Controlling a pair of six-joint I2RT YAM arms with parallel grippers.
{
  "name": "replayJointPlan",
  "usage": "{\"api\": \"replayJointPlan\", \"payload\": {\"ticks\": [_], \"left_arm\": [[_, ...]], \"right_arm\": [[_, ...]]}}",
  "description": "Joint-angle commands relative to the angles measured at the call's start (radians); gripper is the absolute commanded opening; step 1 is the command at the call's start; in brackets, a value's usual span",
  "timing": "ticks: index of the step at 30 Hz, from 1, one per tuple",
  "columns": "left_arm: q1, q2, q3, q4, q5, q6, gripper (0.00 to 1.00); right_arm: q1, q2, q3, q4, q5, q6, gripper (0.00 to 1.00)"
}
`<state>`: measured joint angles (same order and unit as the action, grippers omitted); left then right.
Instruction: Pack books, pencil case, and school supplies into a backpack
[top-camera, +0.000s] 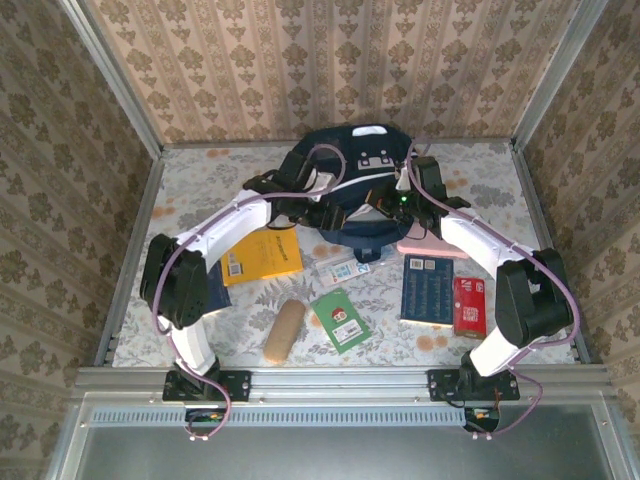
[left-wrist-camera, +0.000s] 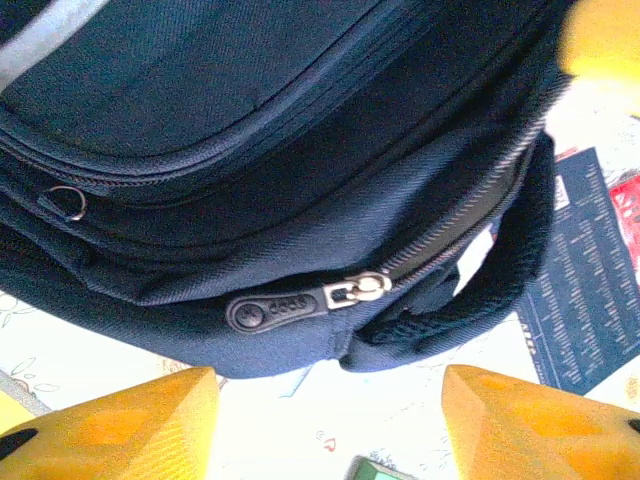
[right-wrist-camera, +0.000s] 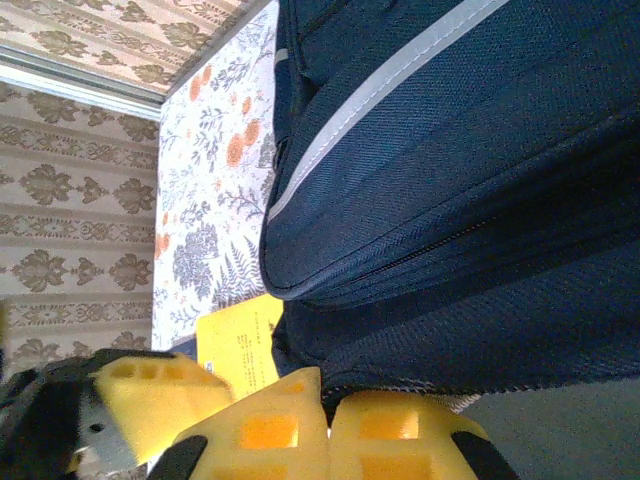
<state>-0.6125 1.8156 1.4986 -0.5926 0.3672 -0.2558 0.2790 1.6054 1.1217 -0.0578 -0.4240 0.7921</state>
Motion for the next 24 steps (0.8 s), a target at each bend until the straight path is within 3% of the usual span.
{"api": "replayJointPlan", "payload": {"ticks": [1, 9, 18, 24], "left_arm": [[0.029, 0.065, 0.042, -0.037, 0.035, 0.046, 0.61], [0.036, 0.105, 0.073, -0.019, 0.039, 0.03, 0.63], [0.033, 0.135, 0.065, 0.116, 0.225, -0.028, 0.63], [0.019, 0.048, -0.024, 0.214, 0.354, -0.043, 0.59]], "right_arm": [[-0.002, -0.034, 0.02, 0.088, -0.056, 0.013, 0.0], [-0.005, -0.035, 0.015, 0.108, -0.073, 0.038, 0.0], [-0.004, 0.006, 0.03, 0.113, -0.102, 0.054, 0.0], [-0.008, 0.032, 0.041, 0.105, -0.104, 0.053, 0.0]]}}
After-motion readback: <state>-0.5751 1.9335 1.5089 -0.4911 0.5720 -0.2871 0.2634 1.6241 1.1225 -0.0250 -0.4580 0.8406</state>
